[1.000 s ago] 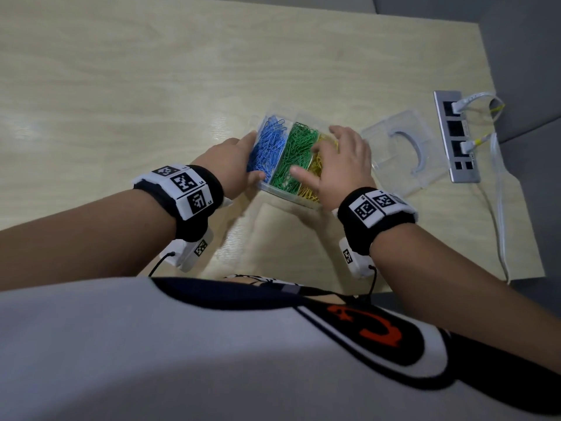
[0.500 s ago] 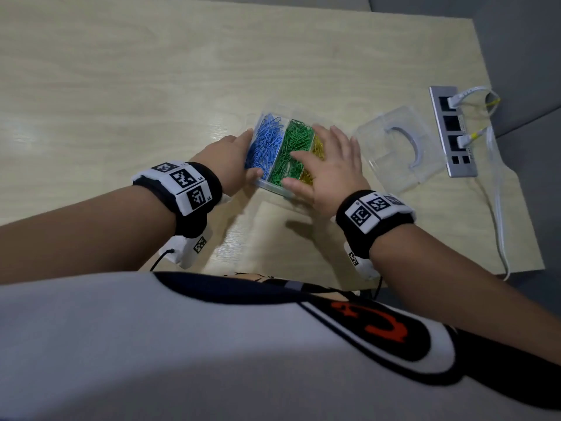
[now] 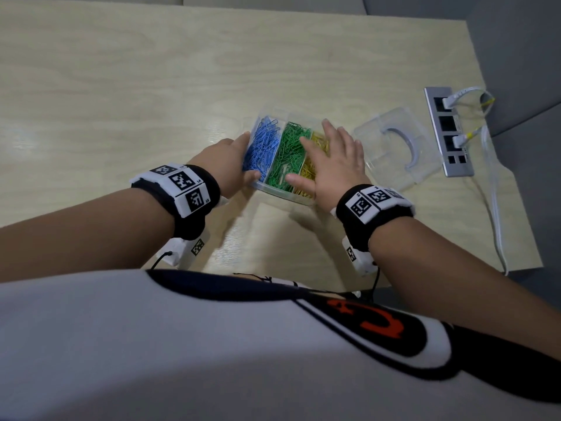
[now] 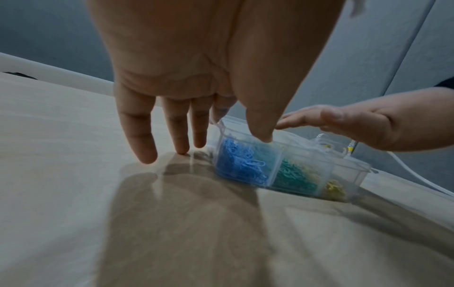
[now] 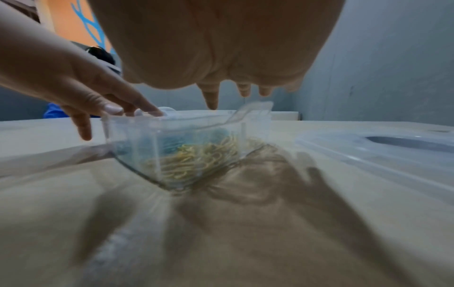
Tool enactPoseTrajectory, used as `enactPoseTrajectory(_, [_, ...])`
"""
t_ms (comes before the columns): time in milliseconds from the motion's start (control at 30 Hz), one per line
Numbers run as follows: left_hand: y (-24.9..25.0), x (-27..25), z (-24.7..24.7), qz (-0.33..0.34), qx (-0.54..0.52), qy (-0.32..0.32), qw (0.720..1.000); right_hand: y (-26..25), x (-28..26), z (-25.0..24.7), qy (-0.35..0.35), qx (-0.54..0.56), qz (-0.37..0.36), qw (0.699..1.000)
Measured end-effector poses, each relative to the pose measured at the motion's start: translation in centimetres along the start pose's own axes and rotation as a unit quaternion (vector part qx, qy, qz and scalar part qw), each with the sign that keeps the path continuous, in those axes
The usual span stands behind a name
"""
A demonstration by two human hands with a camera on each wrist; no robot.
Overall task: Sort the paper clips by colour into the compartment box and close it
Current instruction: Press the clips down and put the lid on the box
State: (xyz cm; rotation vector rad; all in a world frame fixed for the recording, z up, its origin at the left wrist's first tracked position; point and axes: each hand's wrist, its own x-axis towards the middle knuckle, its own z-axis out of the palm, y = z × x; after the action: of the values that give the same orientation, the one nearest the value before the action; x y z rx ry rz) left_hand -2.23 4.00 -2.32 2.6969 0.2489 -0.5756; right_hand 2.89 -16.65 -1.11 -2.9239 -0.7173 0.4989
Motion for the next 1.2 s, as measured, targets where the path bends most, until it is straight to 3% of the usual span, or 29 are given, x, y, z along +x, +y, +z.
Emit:
enactPoseTrajectory(67, [0.0,0.1,-0.2,-0.005,0.002,0.002,1.000,0.9,0.2,-0.4,0.073,0.042,0.055,0.995])
enactPoseTrajectory(133, [0.0,0.4,-0.4,-0.015,0.000,0.004,1.000,2.6,0.6,-0.5,0.139,0.084,0.155,0.975])
enactPoseTrajectory(167, [-0.1,0.5,-0.5,-0.021,-0.001,0.007,1.000,3.6,0.8,-0.4,0.135,0.086,0.206,0.965])
enactPoseTrajectory(267, [-0.2,0.6,-0.5,-0.032,-0.002,0.017,0.999,5.6,0.4,0.4,0.020,0.056,0.298,0.953])
enactPoseTrajectory(367, [-0.2,0.7,-0.5,-0.040,-0.006,0.025,0.999,5.8,-0.1,1.0,-0.011,0.006,0.278,0.960])
enactPoseTrajectory(500, [0.0,0.6,-0.5,-0.045,-0.008,0.029,0.999,5.0,0.3,0.8,0.048,0.044,0.244,0.968])
enactPoseTrajectory(600, [0.1,0.5,-0.6,-0.051,-0.007,0.030,0.998,5.3,0.3,1.4,0.082,0.059,0.270,0.957])
enactPoseTrajectory(733, [0.1,0.3,-0.5,-0.054,-0.007,0.035,0.998,6.0,0.3,1.8,0.034,0.054,0.310,0.949])
enactPoseTrajectory(900, [0.2,0.1,-0.5,-0.059,-0.007,0.036,0.998,7.0,0.9,3.1,-0.032,0.136,0.300,0.944])
enactPoseTrajectory(1033, [0.3,0.0,-0.6,-0.060,-0.007,0.036,0.998,6.9,0.4,2.6,0.056,0.004,0.326,0.944])
enactPoseTrajectory(1200, [0.5,-0.1,-0.5,-0.059,-0.010,0.038,0.997,7.6,0.3,2.6,0.022,-0.019,0.326,0.945])
